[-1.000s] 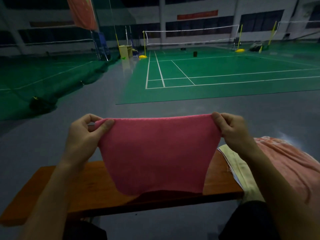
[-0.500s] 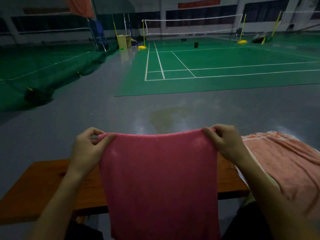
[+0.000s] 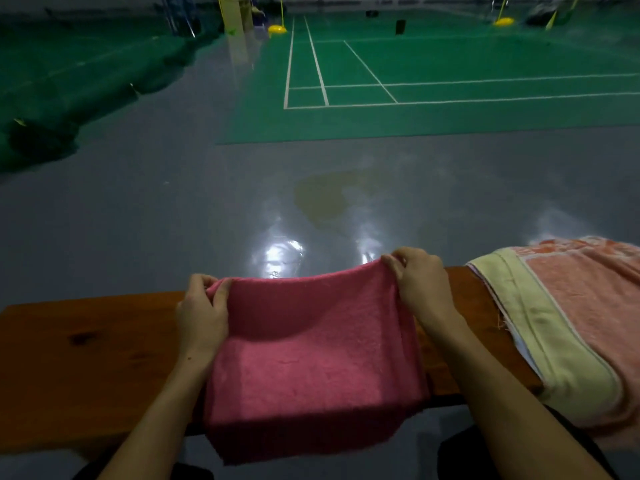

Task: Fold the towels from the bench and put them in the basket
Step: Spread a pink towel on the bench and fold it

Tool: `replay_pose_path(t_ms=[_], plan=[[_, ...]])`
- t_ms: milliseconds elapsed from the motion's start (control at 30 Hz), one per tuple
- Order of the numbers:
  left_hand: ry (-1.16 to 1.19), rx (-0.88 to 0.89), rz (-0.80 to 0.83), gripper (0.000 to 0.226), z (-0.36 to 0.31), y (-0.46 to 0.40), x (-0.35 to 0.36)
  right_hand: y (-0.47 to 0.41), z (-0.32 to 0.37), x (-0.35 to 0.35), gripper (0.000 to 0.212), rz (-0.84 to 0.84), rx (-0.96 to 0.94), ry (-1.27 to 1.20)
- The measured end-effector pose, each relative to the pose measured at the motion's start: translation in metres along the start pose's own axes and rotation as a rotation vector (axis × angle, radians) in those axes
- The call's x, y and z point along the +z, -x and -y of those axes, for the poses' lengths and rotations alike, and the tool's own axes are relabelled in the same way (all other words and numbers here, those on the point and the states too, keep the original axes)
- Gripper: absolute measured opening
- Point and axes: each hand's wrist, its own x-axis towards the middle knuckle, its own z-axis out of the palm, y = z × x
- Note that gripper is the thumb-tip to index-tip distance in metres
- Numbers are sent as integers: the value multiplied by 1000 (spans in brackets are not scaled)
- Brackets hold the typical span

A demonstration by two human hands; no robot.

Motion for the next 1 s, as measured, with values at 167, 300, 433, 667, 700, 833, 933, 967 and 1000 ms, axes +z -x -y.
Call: replay_pose_path(t_ms=[167, 300, 433, 667, 700, 833, 933, 967, 1000], plan=[[48, -75, -11, 17, 10, -21, 15, -17, 1, 12, 28, 48, 73, 88], [128, -117, 7, 18, 17, -30, 24, -29, -5, 26, 26, 115, 277, -332], [204, -173, 0, 18, 28, -38, 32, -38, -12, 41, 27, 93, 155, -251], [301, -126, 3, 14, 23, -37, 34, -40, -23, 57, 21, 80, 89, -266], [318, -115, 13, 24, 21, -35, 31, -38, -22, 57, 31, 86, 83, -283], [189, 1, 57, 42, 12, -14, 19, -14, -16, 57, 45, 34, -23, -139], [57, 184, 200, 41, 13, 14, 14, 25, 0, 58, 39, 136, -173, -26], [-7, 238, 264, 38, 14, 26, 13, 42, 7, 59, 39, 204, -206, -9], [-93, 282, 313, 36, 17, 38, 13, 61, 13, 61, 41, 274, -223, 10]])
